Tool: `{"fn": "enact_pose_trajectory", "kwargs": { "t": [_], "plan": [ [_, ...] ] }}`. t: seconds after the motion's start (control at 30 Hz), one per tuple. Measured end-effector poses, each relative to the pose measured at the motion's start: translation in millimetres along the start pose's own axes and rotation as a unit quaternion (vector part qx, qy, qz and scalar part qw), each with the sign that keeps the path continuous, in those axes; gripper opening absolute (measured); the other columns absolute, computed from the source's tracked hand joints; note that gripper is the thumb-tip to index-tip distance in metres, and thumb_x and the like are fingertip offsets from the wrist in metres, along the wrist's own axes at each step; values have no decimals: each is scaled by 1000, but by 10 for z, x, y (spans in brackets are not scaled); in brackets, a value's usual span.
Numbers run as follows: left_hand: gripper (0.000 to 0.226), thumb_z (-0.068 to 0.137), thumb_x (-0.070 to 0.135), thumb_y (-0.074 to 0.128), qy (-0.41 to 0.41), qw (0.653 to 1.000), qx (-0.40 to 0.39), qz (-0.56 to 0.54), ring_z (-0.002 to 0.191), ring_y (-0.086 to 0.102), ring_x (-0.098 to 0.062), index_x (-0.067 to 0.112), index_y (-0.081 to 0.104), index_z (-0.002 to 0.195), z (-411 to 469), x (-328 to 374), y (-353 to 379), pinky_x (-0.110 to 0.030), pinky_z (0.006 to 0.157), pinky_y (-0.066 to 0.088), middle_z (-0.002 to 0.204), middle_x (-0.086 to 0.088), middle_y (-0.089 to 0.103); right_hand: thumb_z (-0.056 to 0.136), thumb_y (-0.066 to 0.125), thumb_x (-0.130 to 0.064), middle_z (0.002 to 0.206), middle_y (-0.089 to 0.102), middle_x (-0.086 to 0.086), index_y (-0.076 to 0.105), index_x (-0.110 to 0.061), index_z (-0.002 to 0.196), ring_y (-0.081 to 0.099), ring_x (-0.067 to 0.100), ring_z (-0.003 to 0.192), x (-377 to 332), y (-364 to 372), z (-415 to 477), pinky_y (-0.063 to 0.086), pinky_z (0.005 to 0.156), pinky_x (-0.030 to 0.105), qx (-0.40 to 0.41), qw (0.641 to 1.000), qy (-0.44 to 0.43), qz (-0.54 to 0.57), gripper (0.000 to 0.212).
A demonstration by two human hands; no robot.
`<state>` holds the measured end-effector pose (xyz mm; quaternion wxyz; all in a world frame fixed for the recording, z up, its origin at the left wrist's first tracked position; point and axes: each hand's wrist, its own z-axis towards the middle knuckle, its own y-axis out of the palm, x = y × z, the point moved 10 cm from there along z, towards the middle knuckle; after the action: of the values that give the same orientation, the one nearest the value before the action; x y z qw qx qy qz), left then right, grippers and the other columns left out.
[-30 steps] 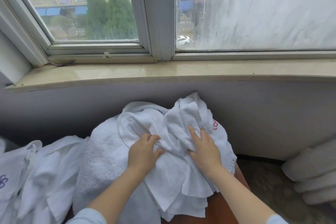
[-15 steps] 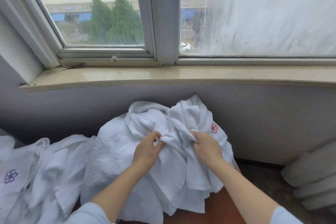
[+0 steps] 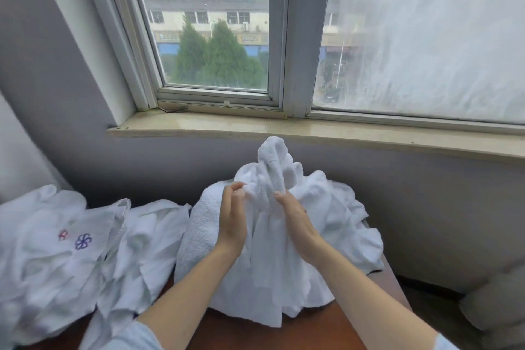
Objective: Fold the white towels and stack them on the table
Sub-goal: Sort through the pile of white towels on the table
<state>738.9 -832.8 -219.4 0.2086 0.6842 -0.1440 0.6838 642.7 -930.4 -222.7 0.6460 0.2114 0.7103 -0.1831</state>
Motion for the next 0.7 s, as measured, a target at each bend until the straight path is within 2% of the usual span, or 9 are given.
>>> {"fn": "enact_pose_trajectory", "kwargs": {
  "t": [0.1,0.17,0.27,0.33,0.4,0.5,0.6,0.63,0.7],
  "plan": [
    [23,90,44,39,47,998,48,19,83,51,19,30,56,98,-48,222,-451,-4,72,38,100,19,57,106,31,-46,109,70,-20,66,-37,113,60,-14,102,-50,413,-2,43,82,8,-13,1000,9,3,37],
    [15,102,29,41,69,995,71,33,83,50,16,28,54,94,-55,328,-754,0,71,37,100,15,56,106,29,-45,106,66,-28,64,-41,108,56,-23,98,-101,710,4,41,80,1,-23,1000,0,-2,35],
    [23,104,12,41,96,988,97,69,80,50,7,26,52,90,-84,497,-1267,-3,71,38,93,9,53,108,29,-39,125,64,-15,61,-30,125,54,-5,119,-174,1236,36,40,104,18,-43,999,-9,10,37],
    [22,104,13,42,110,984,115,77,75,49,9,27,52,90,-110,665,-1646,-5,70,39,89,9,53,108,30,-38,127,63,-11,61,-26,125,54,3,123,-233,1617,66,39,108,26,-60,998,-24,11,38],
    [20,104,17,43,134,974,168,73,80,50,4,28,53,91,-99,885,-2664,-10,73,40,91,8,54,107,30,-39,130,62,-8,60,-24,128,52,6,126,-419,2637,52,37,112,32,-105,994,-38,-15,39],
    [20,104,19,43,159,965,190,84,85,51,-5,29,53,90,-45,1016,-3111,-13,75,40,92,8,56,107,31,-38,124,65,-8,62,-23,122,55,9,121,-542,3095,72,40,107,32,-126,991,-51,-14,38],
    [19,104,19,43,157,964,194,94,87,52,-8,26,54,91,-70,1081,-3208,-14,77,41,95,5,56,106,34,-37,97,68,-23,65,-29,102,58,3,103,-571,3216,128,43,89,22,-118,991,-56,16,32],
    [18,104,19,43,161,963,199,87,86,52,-6,26,54,92,-82,1130,-3342,-15,78,41,94,6,57,106,34,-36,95,69,-23,66,-28,101,60,3,101,-583,3358,143,44,86,19,-128,990,-56,24,33],
    [17,104,20,44,184,952,230,83,86,53,-4,29,54,93,-98,1303,-3910,-14,79,41,95,6,58,106,33,-36,109,70,-12,66,-23,111,62,4,108,-659,3939,167,46,89,19,-160,984,-67,32,36]
  ]
}}
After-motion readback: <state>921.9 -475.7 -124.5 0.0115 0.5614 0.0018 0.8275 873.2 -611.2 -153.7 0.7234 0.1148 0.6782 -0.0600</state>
